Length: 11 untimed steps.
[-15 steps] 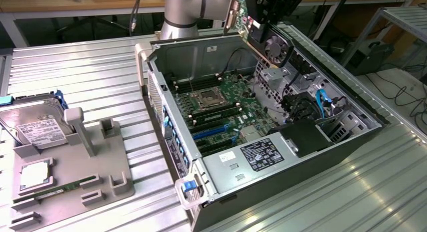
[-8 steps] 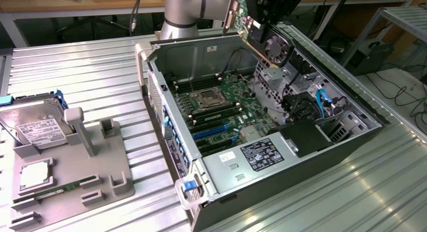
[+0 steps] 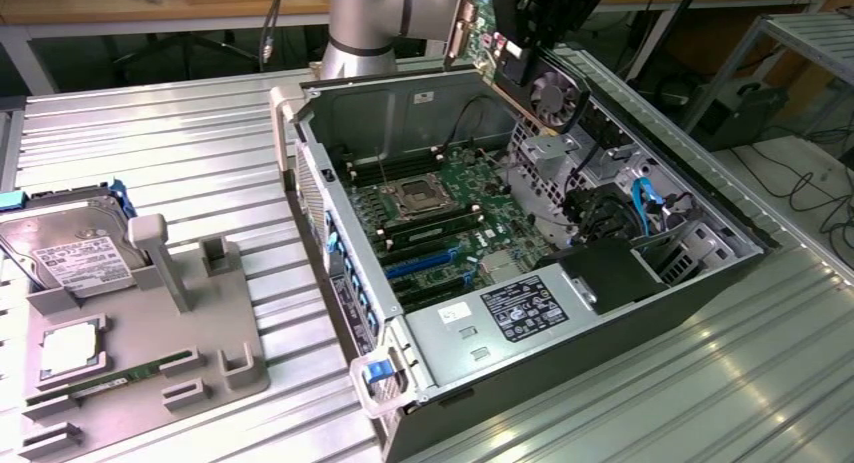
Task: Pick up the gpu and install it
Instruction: 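Insert the gpu into the slot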
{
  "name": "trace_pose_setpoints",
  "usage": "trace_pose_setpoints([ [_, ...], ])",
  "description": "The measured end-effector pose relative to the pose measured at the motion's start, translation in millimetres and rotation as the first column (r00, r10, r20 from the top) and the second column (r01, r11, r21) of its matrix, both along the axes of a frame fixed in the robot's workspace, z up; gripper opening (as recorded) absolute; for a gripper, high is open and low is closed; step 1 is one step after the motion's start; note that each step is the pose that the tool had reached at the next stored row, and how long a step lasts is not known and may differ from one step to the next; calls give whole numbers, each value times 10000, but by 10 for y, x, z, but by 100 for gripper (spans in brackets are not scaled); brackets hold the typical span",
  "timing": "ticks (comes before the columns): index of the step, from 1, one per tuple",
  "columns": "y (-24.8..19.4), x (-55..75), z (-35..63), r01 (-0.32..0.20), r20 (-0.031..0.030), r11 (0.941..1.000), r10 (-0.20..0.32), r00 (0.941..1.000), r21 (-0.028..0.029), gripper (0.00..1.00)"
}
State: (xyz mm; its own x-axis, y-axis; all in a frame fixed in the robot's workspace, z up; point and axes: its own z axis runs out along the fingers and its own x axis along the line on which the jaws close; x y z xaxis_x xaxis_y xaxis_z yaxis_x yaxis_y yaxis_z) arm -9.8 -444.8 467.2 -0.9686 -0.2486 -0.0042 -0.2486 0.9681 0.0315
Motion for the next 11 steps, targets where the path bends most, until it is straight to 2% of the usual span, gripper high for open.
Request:
trace_pose_setpoints([
  [11, 0, 0, 0, -375, 0, 9993, 375, 9993, 0, 27],
])
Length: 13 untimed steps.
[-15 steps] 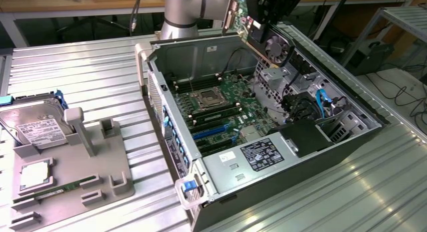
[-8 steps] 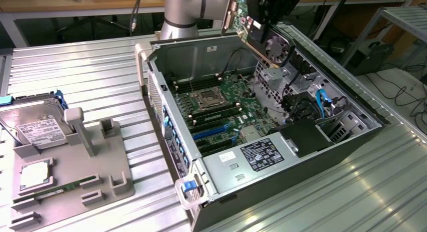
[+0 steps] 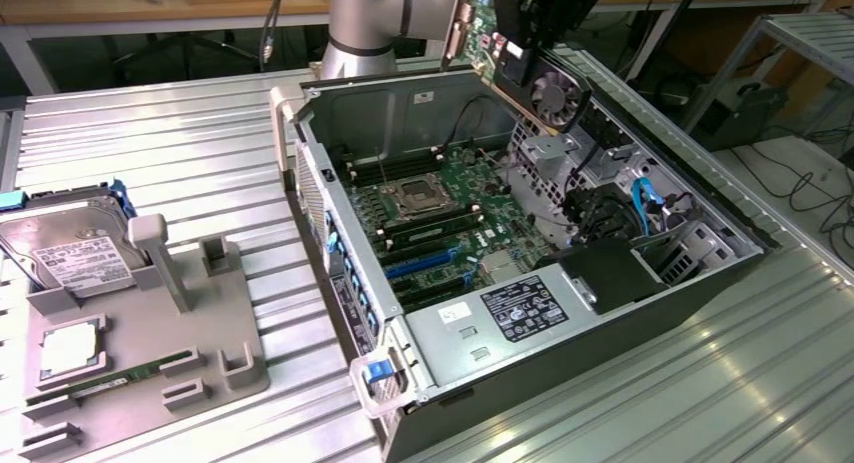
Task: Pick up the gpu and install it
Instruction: 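Insert the gpu into the slot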
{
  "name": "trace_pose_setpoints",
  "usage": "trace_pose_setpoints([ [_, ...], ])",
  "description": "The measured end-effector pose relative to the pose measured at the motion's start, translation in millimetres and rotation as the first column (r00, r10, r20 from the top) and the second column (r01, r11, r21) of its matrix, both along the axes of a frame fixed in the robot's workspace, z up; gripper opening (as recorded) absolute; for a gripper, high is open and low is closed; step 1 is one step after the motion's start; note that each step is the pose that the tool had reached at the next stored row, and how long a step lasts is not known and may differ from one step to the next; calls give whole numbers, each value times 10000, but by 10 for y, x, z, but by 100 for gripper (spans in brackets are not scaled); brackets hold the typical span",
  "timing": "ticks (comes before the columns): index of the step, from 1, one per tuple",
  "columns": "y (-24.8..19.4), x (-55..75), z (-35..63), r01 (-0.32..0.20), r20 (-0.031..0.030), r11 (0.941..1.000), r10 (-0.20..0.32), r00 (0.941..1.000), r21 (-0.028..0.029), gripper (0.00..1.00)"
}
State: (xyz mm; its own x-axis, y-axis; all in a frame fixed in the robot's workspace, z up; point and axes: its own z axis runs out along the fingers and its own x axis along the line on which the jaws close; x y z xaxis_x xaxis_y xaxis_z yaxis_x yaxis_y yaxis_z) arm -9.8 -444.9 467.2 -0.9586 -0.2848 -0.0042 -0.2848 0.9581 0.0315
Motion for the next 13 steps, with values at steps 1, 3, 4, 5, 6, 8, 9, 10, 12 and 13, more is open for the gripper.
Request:
trace_pose_setpoints([
  [1, 0, 0, 0, -39, 0, 10000, 39, 10000, 0, 27],
  [3, 0, 0, 0, -135, 0, 9999, 135, 9999, 0, 27],
  [4, 0, 0, 0, -167, 0, 9999, 167, 9999, 0, 27],
  [5, 0, 0, 0, -196, 0, 9998, 196, 9998, -1, 27],
  [6, 0, 0, 0, -232, -1, 9997, 232, 9997, 0, 27],
  [8, 0, 0, 0, -296, 0, 9996, 296, 9996, 0, 27],
  [9, 0, 0, 0, -331, 0, 9995, 331, 9995, 0, 27],
  [10, 0, 0, 0, -364, 0, 9993, 364, 9993, 0, 27],
  [12, 0, 0, 0, -472, 0, 9989, 472, 9989, 0, 27],
  [13, 0, 0, 0, -514, 0, 9987, 514, 9987, 0, 27],
])
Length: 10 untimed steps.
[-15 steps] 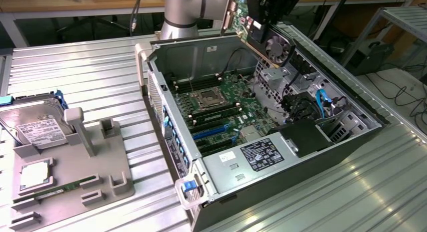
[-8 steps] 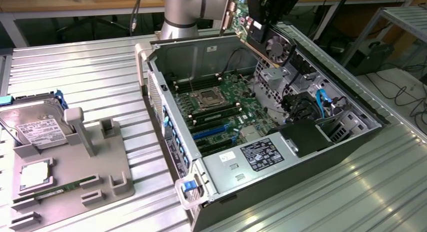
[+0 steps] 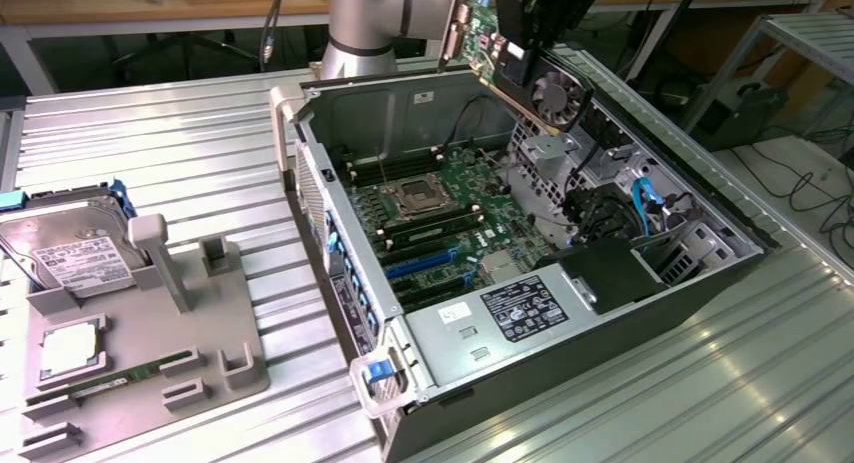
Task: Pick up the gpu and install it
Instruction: 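Insert the gpu into the slot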
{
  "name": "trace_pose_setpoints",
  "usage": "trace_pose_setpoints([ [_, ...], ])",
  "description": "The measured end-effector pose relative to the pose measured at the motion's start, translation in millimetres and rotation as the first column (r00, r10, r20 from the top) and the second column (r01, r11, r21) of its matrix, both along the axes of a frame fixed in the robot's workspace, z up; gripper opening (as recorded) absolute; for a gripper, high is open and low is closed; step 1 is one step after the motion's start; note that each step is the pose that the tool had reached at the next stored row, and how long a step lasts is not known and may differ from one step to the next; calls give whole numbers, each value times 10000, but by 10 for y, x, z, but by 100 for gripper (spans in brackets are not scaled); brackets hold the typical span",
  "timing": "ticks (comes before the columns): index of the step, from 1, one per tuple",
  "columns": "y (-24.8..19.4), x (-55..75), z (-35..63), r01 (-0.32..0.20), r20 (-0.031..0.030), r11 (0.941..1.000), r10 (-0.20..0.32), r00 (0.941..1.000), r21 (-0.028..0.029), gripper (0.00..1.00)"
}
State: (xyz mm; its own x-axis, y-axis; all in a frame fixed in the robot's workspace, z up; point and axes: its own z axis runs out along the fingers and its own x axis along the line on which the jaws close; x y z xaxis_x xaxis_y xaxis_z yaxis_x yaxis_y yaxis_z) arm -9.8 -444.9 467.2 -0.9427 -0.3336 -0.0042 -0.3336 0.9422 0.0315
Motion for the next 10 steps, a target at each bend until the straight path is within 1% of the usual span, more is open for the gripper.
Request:
trace_pose_setpoints([
  [10, 0, 0, 0, -325, 0, 9995, 325, 9995, 0, 27],
])
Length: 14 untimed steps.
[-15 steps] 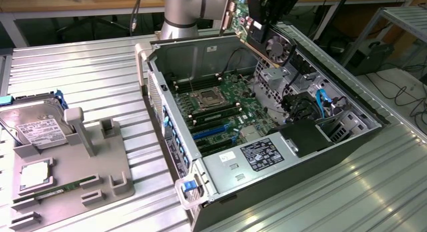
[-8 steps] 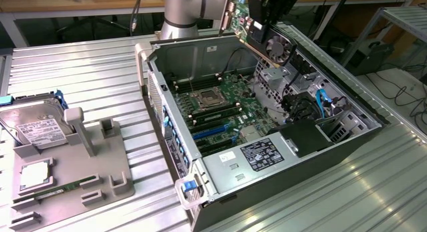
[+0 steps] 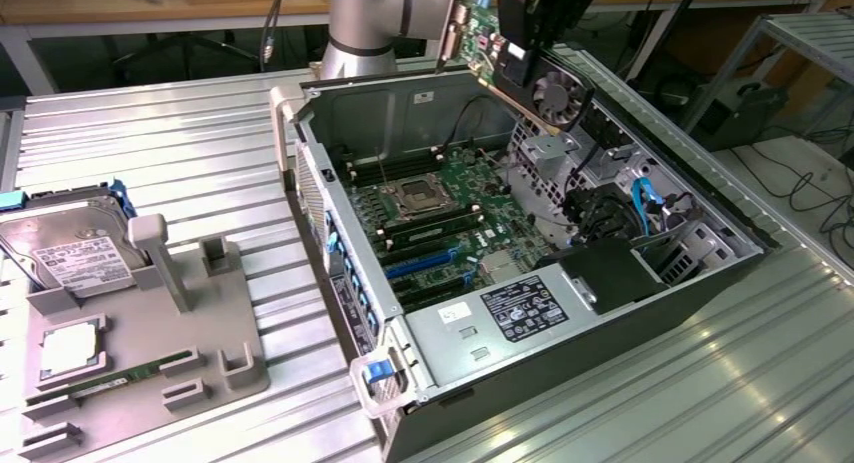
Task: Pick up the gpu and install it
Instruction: 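Insert the gpu into the slot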
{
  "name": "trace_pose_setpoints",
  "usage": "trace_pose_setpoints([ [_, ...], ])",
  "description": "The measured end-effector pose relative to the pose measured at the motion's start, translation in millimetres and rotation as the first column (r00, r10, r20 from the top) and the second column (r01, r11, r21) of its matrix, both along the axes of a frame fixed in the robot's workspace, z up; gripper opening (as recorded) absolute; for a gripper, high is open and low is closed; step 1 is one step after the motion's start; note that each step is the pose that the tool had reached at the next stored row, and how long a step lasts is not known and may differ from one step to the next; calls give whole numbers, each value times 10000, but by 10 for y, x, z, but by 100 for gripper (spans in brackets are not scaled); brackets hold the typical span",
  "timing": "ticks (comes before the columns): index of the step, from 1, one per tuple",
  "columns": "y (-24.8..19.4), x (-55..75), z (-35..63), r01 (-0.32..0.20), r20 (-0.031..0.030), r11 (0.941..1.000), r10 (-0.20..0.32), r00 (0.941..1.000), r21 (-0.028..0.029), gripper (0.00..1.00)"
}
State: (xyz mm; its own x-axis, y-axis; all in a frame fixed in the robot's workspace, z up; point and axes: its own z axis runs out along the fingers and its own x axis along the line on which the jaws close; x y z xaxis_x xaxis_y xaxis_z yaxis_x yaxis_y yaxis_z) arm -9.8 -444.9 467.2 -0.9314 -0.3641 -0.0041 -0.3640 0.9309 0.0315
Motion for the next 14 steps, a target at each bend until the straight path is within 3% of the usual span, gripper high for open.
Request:
trace_pose_setpoints([
  [14, 0, 0, 0, -462, 0, 9989, 462, 9989, 0, 27],
])
